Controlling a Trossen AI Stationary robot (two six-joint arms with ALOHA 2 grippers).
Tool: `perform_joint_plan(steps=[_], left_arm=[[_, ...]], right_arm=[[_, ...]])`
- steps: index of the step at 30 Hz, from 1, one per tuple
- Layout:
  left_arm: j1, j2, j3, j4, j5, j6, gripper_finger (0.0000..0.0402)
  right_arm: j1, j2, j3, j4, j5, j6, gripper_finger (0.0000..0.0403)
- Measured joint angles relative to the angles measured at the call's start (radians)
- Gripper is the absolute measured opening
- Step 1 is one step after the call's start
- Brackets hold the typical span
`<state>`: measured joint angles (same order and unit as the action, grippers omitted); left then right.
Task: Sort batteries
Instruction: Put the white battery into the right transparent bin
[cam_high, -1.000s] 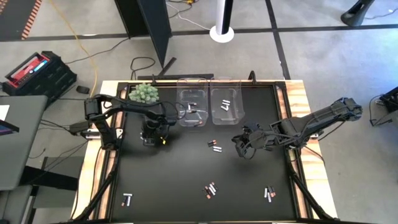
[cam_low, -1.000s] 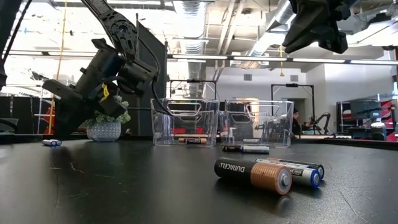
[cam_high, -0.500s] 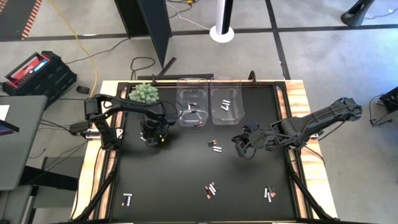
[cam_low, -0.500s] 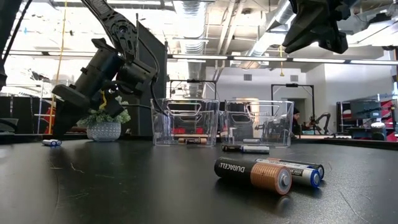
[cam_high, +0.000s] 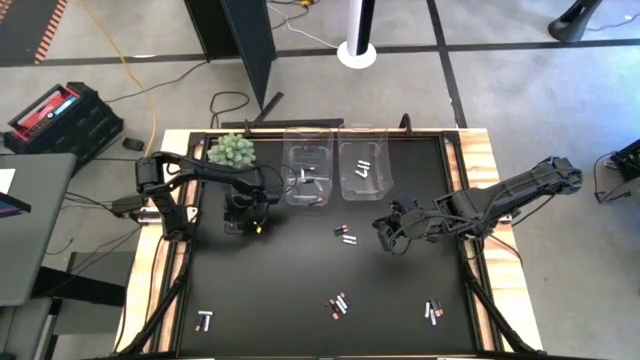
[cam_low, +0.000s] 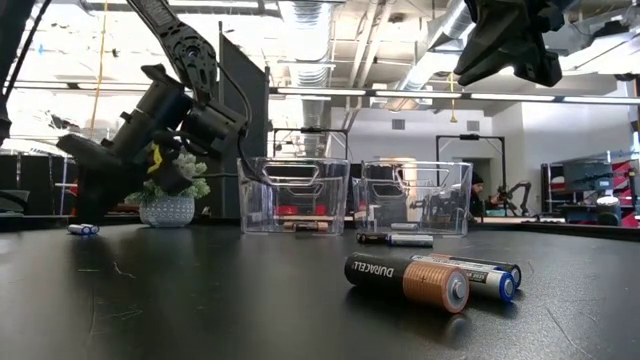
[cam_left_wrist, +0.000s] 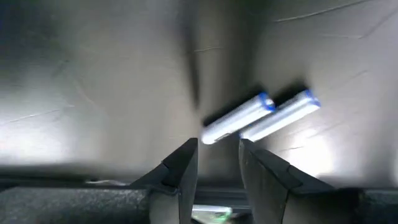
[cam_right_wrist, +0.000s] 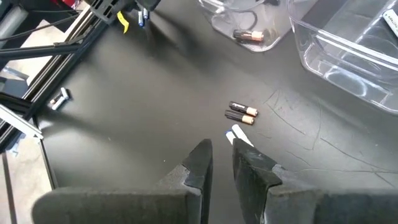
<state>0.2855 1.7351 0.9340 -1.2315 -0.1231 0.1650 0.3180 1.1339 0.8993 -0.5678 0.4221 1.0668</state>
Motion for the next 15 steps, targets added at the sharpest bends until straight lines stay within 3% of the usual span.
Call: perform_joint_plan(steps=[4, 15], left_arm=[[0.000, 0.000, -0.002, 0.020, -0.039, 0.016, 0.0112], [0.000, 0.000, -0.002, 0.042, -0.017, 0.092, 0.0112]], right_arm=[[-0.008, 0.000, 0.000, 0.000, 0.000, 0.000, 0.0082], [-0.059, 0.000, 0.000, 0.001, 0.000, 0.001, 0.0082]])
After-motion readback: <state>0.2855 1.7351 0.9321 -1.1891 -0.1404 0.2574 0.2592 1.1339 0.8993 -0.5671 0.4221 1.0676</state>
